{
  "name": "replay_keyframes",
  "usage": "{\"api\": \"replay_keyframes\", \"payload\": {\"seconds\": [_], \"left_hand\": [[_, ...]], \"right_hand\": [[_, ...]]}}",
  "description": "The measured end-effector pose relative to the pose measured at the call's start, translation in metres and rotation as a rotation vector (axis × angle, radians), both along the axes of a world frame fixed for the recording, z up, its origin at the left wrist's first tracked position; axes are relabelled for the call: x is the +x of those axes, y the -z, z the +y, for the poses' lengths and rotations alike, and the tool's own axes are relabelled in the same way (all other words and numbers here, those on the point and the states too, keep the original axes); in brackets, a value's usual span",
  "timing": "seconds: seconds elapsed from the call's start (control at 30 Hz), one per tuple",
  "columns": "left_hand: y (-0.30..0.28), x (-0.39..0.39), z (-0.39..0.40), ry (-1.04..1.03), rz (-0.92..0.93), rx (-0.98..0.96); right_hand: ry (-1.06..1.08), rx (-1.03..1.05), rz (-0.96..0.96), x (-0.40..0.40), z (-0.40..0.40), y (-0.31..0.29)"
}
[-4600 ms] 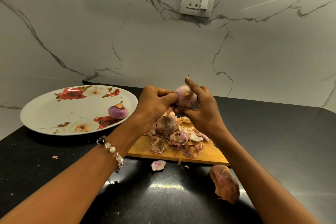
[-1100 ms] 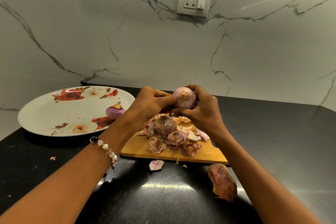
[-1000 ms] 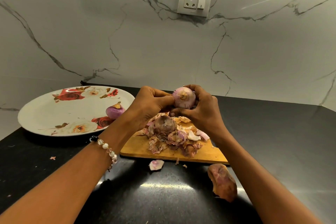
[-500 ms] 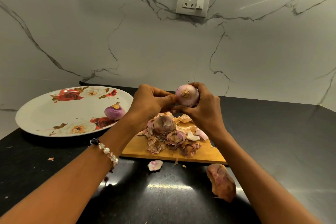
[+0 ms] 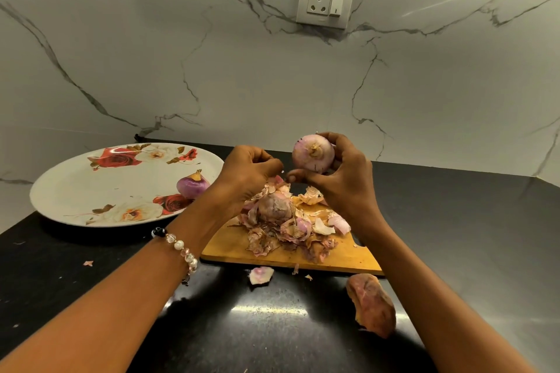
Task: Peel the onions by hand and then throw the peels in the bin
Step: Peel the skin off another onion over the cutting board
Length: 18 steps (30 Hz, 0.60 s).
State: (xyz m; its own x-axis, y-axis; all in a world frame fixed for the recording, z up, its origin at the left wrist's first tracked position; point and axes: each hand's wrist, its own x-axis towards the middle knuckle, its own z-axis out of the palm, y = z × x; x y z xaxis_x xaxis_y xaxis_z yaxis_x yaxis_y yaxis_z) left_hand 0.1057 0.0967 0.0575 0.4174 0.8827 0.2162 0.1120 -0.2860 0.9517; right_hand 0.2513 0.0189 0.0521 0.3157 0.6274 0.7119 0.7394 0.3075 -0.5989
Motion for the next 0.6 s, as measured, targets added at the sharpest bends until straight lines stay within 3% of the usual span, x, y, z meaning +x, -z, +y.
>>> {"api": "replay_keyframes", "payload": {"seconds": [0.27,0.6], "left_hand": [[-0.012,-0.003,-0.009,0.111,-0.153,-0.008],[-0.011,-0.003,-0.010,0.066,-0.096,0.068]], "right_hand": [[-0.019,-0.034,-0.015,-0.002,0.000,0.001],[-0.029,-0.048,-0.084,-0.005,0.002,0.006]]}}
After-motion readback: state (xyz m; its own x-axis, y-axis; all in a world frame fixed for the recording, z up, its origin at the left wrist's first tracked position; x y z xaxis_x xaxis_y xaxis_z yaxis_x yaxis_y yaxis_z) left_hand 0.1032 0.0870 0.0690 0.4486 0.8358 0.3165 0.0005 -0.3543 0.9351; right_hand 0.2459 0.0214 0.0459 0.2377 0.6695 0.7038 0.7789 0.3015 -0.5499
